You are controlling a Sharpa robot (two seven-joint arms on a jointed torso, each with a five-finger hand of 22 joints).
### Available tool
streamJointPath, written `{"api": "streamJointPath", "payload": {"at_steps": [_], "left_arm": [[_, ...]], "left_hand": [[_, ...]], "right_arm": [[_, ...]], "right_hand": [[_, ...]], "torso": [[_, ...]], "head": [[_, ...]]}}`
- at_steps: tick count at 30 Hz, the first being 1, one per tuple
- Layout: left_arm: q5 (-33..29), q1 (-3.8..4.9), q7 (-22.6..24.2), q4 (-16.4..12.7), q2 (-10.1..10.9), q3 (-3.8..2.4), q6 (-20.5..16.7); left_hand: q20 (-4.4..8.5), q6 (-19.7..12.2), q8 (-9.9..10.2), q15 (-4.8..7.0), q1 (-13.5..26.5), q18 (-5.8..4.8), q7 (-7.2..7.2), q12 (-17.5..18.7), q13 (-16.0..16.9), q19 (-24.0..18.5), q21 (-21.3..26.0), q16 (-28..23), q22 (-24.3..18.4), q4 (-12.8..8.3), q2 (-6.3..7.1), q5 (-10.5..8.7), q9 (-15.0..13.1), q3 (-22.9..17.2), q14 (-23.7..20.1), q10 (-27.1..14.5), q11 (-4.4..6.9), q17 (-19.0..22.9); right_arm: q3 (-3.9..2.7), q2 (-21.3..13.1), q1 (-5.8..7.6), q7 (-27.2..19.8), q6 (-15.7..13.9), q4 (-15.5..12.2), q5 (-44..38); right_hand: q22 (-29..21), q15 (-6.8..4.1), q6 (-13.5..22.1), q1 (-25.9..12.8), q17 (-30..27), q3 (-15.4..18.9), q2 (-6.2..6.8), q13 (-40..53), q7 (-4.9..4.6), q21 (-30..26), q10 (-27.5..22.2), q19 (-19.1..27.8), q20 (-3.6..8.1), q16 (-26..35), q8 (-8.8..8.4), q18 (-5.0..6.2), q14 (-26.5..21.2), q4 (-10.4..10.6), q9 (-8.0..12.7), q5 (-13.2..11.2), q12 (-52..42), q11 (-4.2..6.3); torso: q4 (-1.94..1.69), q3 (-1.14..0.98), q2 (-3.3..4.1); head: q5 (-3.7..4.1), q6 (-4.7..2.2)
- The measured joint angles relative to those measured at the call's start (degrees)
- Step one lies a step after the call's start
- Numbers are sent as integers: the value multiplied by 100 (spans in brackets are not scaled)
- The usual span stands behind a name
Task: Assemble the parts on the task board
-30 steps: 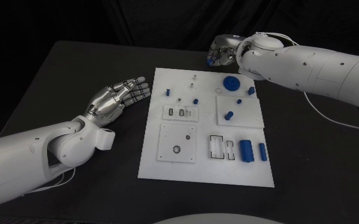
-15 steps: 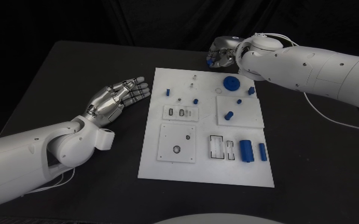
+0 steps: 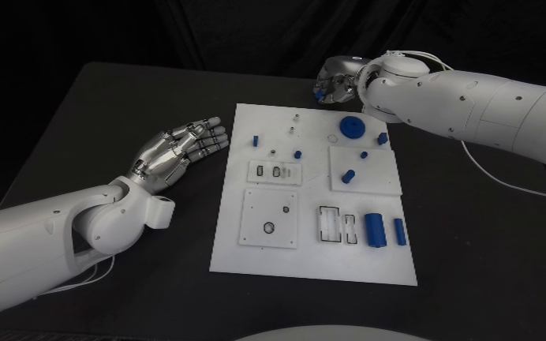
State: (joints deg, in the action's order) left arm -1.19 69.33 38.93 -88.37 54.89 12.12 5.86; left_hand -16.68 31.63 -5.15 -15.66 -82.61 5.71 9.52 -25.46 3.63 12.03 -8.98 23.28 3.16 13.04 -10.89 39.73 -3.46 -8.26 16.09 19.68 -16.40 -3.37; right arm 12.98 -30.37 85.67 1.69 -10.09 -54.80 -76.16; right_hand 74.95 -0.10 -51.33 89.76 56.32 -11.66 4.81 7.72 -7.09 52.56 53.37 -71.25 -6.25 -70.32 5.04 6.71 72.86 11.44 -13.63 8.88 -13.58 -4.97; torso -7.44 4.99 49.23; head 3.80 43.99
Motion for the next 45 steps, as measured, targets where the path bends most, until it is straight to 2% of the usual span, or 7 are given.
{"api": "streamJointPath", "payload": {"at_steps": [5, 9, 18, 26, 31, 38, 45], "left_arm": [[0, 0, 0, -2, 15, 0, 3], [0, 0, 0, -17, 56, 0, 4], [0, -1, 1, -59, 148, 0, 3], [0, -1, 1, -91, 175, 0, 1], [0, -1, 1, -105, 197, 0, 1], [0, -1, 1, -103, 209, 1, 0], [-1, -1, 1, -95, 177, 1, 1]], "left_hand": [[0, 0, 0, 0, 0, 0, 0, 0, 0, 0, 0, 0, 0, 0, 0, 0, 0, 0, 0, 0, 0, 0], [0, 0, 0, 0, 0, 0, 0, 0, 0, 0, 0, 0, 1, 0, 0, 0, 0, 0, 0, 0, 0, 0], [0, 0, 0, 0, 0, 0, 0, 0, -1, 0, 0, 0, 1, 0, 0, 0, 0, 0, 0, 20, -20, 0], [0, 0, 0, 0, 0, 0, 0, -22, -1, 0, 0, 23, 1, 16, 0, 0, 0, -16, 0, 20, -20, 0], [0, 0, 0, 0, 0, 0, 0, -22, -1, 0, 0, 23, 1, 16, 0, 0, 1, -16, 0, 20, -19, 0], [0, 0, 0, 0, 0, 0, 0, -21, -1, 0, 0, 23, 2, 16, 0, 0, 1, -16, 0, 20, -19, 0], [0, 0, 0, 0, 0, 0, 0, -21, -1, 0, 0, 23, 2, 16, 0, 0, 1, -16, 0, 20, -19, 0]], "right_arm": [[5, -84, -10, -51, -101, -101, 0], [6, -272, -12, -123, -260, -351, 1], [9, -998, 186, -213, -621, -1487, 1], [29, -1454, 297, -126, -580, -2322, -8], [63, -1706, 309, 66, -285, -2824, -159], [99, -1856, 311, 448, 328, -3323, -635], [110, -1890, 311, 813, 899, -3589, -1080]], "right_hand": [[0, -38, -436, 133, 157, -168, -90, 7, 27, 233, 426, -131, 44, -98, 180, -1, 105, -19, -50, 208, -45, 28], [-1, 10, -719, 123, 292, -205, -98, 3, 59, 362, 770, -227, 20, -212, 297, 0, 238, 19, -93, 220, -36, 50], [-1, 17, -856, 119, 352, -387, -101, -100, 58, 530, 1055, -350, 1, -272, 366, 0, 366, -153, -98, 862, 135, -11], [-2, 17, -858, 155, 298, -433, -67, -123, 60, 505, 1120, -350, 1, -272, 366, 0, 366, -199, -98, 978, 201, -34], [-2, 16, -857, 155, 276, -439, -66, -139, 60, 436, 1139, -350, 1, -238, 328, 0, 366, -206, -99, 1036, 222, -17], [-3, 52, -848, 190, 101, -758, 80, -213, -56, 290, 1216, -219, -1, -128, 160, 0, 276, -436, -113, 1863, 412, -96], [-3, 87, -838, 24, -386, -1413, 277, -257, -165, 53, 1254, 135, -6, 215, -36, 6, -16, -633, 61, 2060, 568, -137]], "torso": [[0, 0, 2], [0, 2, 2], [-2, 1, 2], [15, -2, 0], [23, -1, -3], [57, 5, -11], [70, 10, -16]], "head": [[-16, -3], [-29, -3], [-29, 5], [-24, 16], [-79, 33], [-121, 64], [-124, 68]]}}
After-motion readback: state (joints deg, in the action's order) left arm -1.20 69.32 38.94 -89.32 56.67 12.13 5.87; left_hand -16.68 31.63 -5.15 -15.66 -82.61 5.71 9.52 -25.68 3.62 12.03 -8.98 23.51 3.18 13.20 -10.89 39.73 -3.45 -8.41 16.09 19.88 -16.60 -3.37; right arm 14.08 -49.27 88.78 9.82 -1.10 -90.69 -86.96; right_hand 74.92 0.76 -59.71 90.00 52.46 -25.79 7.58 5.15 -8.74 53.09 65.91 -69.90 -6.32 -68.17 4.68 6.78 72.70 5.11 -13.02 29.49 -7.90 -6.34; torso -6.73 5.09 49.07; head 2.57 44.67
